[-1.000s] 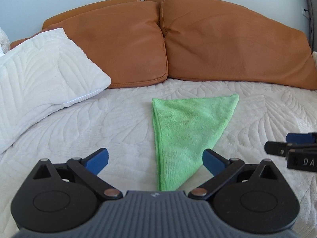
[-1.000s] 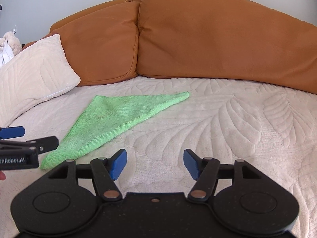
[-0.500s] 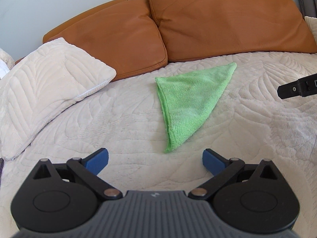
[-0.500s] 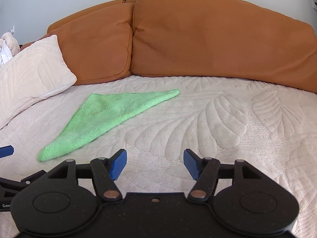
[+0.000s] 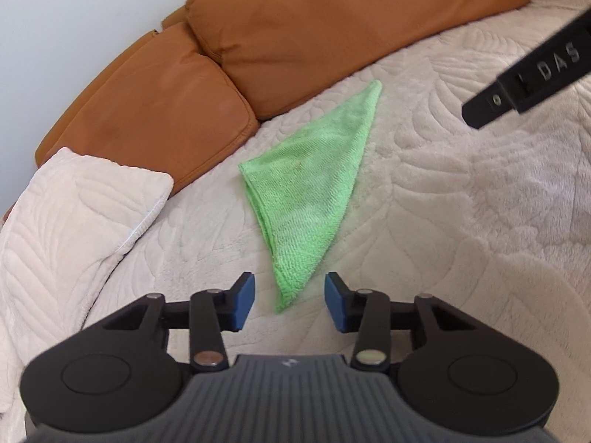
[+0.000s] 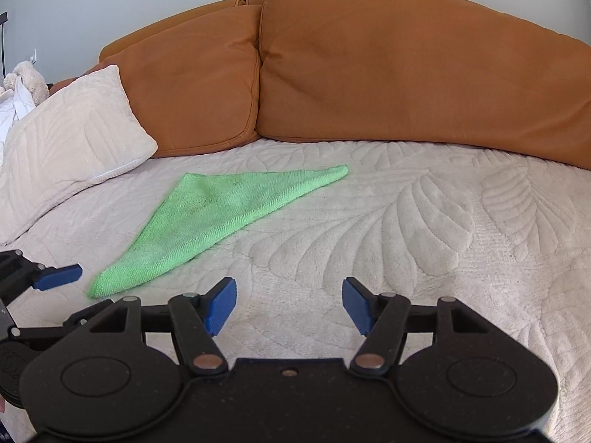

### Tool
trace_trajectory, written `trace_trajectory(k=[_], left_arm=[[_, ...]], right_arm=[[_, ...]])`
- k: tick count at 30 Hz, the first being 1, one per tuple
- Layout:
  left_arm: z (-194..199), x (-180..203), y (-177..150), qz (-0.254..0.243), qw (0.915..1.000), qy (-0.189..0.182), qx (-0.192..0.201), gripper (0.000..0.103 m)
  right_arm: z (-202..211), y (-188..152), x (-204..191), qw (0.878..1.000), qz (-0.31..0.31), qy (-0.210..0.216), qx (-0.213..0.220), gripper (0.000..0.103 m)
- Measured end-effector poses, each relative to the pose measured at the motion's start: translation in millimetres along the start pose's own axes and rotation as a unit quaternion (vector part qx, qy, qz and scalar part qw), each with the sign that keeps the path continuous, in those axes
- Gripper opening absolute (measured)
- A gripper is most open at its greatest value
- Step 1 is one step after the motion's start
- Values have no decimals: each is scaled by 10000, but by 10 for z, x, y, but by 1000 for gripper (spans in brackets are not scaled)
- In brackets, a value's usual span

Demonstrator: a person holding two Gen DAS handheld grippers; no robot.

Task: Fold towel
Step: 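Grasp the pointed tip of the towel triangle with the left gripper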

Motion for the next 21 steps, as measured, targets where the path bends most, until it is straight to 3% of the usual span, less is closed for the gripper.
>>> trace_trajectory(k=[3,6,13,17,18,21], left_arm=[[8,77,8,-349,9993,138,46,45],[-17,100,29,-451,9988,194,53,31],[-65,202,-2,-1072,9936,337,73,12],[-136,74,39,-865,9958,275,-76,12],[-157,22,55,-758,9968,243,-116,8],[-164,-111,115,-426,9989,178,-20,6]], right_arm=[[2,25,-13,10000,-67,62,3,64],[-11,44,-29,9999,-85,93,-17,64],[-61,50,-69,9998,-63,124,-113,64],[-82,84,-63,9998,-104,111,-116,64],[-86,97,-57,9998,-148,114,-120,64],[-102,157,-41,9994,-291,166,-107,64]])
Point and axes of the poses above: each gripper's, at about its wrist camera, not at the fingertips, and z roughly against the way its jaws point, x to its right, y to its top, the point moved 2 cm from there along -z, roughly the way its jaws point, and after that the axes turned 1 degree about y, right-handed, at the moved point
